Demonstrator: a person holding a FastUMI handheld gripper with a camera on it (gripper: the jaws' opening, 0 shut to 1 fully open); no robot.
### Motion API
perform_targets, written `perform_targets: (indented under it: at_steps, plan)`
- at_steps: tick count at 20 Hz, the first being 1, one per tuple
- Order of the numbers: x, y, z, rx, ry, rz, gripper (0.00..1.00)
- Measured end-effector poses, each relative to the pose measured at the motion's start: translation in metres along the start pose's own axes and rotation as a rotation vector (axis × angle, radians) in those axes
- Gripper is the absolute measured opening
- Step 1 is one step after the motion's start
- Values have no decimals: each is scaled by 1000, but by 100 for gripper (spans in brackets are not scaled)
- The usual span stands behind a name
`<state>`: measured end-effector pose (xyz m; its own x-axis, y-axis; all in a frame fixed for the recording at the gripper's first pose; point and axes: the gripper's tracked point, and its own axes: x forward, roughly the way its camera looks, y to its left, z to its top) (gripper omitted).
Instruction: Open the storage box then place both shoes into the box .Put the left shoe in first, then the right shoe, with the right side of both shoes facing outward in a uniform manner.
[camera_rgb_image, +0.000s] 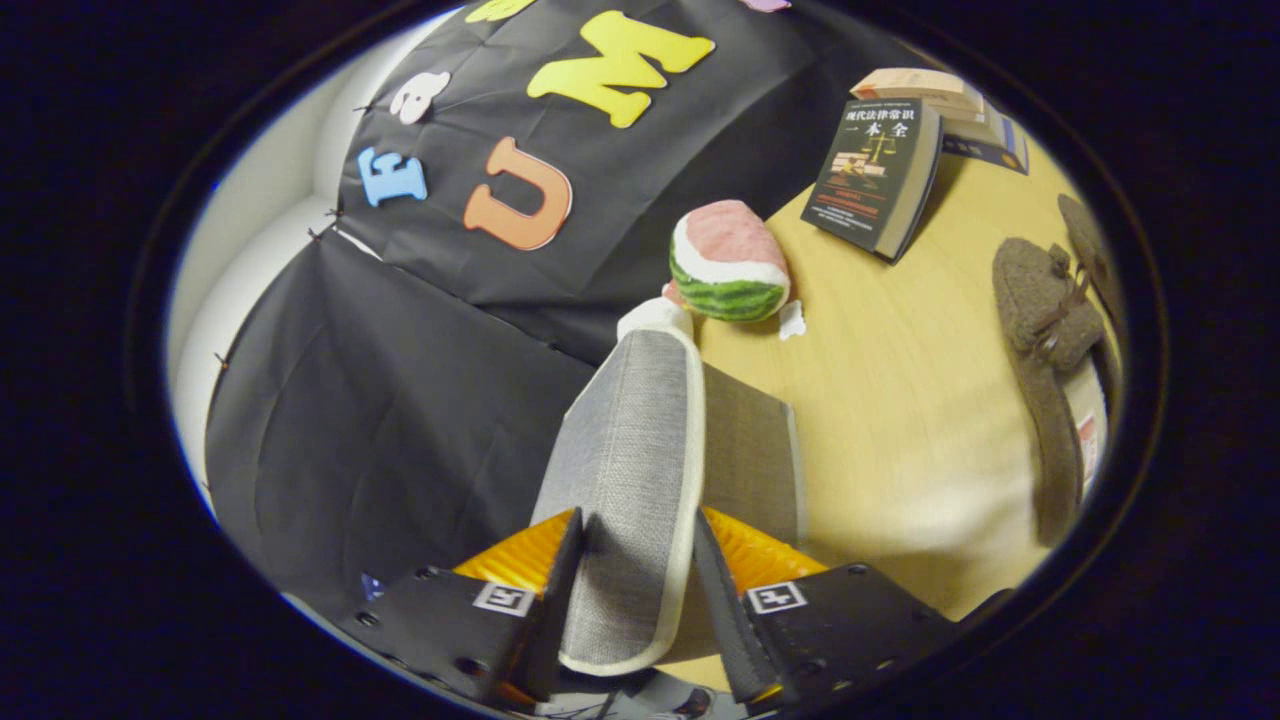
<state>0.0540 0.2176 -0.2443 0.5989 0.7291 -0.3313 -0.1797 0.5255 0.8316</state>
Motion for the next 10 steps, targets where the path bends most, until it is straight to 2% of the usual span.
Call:
perform_targets:
  at_steps: [1,4,10]
  plan:
    - [-3,-5,11,-5,-55,-32,44]
    - [-12,26,20,-36,-58,-1,0]
    - [-16,128,39,-257,-72,94,0]
